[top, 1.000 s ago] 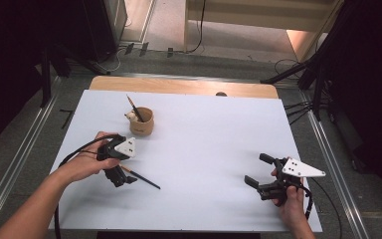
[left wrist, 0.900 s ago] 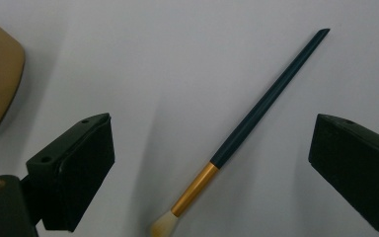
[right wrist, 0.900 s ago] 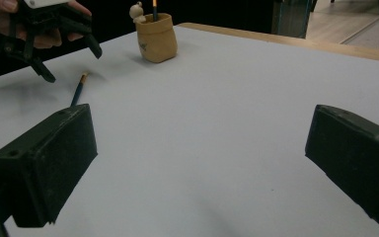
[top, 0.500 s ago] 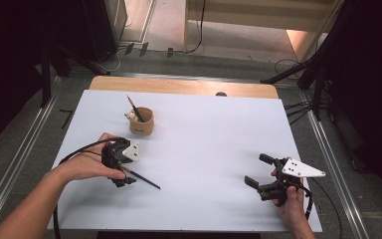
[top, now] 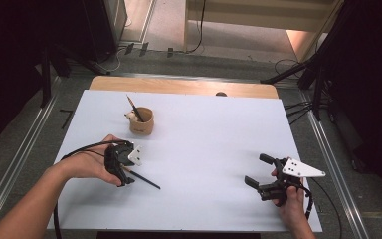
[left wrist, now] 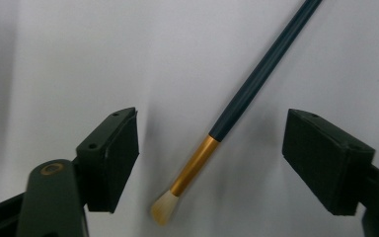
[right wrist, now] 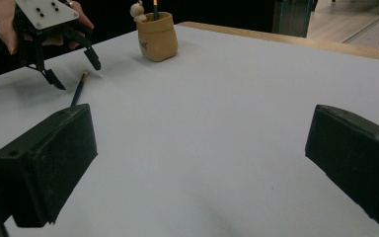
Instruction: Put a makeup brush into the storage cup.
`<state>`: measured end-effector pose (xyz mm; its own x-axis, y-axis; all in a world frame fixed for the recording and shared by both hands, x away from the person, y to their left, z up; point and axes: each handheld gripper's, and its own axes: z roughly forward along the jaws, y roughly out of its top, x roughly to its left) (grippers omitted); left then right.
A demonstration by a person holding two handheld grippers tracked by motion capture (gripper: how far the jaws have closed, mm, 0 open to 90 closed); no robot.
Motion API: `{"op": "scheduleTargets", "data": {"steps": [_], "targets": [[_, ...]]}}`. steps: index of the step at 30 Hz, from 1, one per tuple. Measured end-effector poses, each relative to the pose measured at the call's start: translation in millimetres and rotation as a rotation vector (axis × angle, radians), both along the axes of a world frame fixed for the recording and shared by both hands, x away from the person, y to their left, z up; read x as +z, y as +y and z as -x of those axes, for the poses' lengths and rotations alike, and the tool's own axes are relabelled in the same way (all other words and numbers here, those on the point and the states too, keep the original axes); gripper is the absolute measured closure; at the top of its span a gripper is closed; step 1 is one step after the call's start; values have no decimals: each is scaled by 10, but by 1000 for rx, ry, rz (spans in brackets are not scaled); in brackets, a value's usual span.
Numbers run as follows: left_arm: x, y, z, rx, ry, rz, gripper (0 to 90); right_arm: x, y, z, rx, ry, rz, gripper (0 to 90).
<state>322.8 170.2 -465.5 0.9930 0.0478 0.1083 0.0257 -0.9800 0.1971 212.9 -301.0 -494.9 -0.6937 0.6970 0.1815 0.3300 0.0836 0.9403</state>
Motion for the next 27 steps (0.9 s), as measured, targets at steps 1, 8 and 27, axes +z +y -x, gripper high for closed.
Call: {"op": "scheduleTargets", "data": {"steps": [1,8,27], "targets": [[5,-9,1,-9,1,-9,269,-2,-1,-1,-1,0,0,0],[-14,-12,-3,-27,10,-50,370,2,-2,5,-1,0,-1,0],[3,-35,-62,-46,58,-90,546,2,-14,10,-2,0,-1,0]]}}
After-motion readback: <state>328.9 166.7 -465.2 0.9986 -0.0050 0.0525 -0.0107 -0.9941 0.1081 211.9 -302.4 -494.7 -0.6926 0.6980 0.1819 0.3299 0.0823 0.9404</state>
